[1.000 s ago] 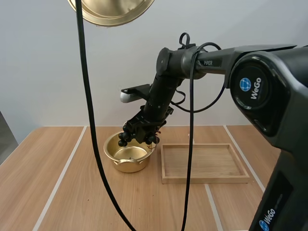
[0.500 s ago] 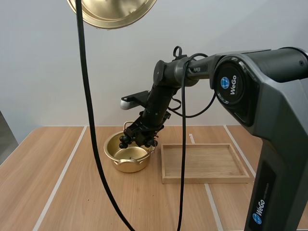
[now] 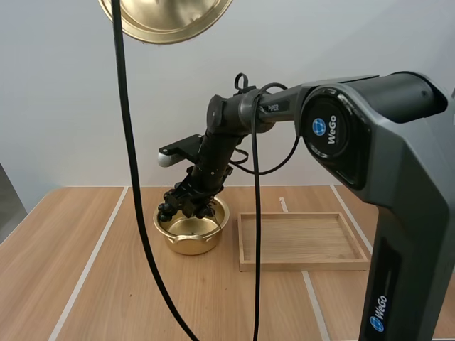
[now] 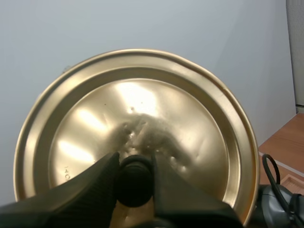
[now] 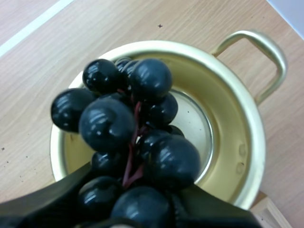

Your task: Open the pot, put the grape inside, and close it

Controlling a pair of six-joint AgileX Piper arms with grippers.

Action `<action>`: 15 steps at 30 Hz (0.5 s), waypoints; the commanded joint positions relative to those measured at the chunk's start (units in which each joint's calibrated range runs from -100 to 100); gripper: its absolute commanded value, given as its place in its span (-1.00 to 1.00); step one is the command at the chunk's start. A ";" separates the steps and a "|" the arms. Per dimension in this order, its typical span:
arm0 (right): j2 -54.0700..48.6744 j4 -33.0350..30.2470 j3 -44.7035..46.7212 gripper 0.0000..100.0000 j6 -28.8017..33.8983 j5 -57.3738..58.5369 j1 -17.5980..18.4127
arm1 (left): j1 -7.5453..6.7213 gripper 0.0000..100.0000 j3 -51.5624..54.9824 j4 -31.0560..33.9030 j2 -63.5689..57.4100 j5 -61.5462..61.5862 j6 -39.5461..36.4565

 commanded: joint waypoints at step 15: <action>7.58 -0.21 -1.08 -1.00 -0.19 -3.64 0.02 | -0.11 -1.00 -0.45 -0.29 -0.32 -0.67 -0.54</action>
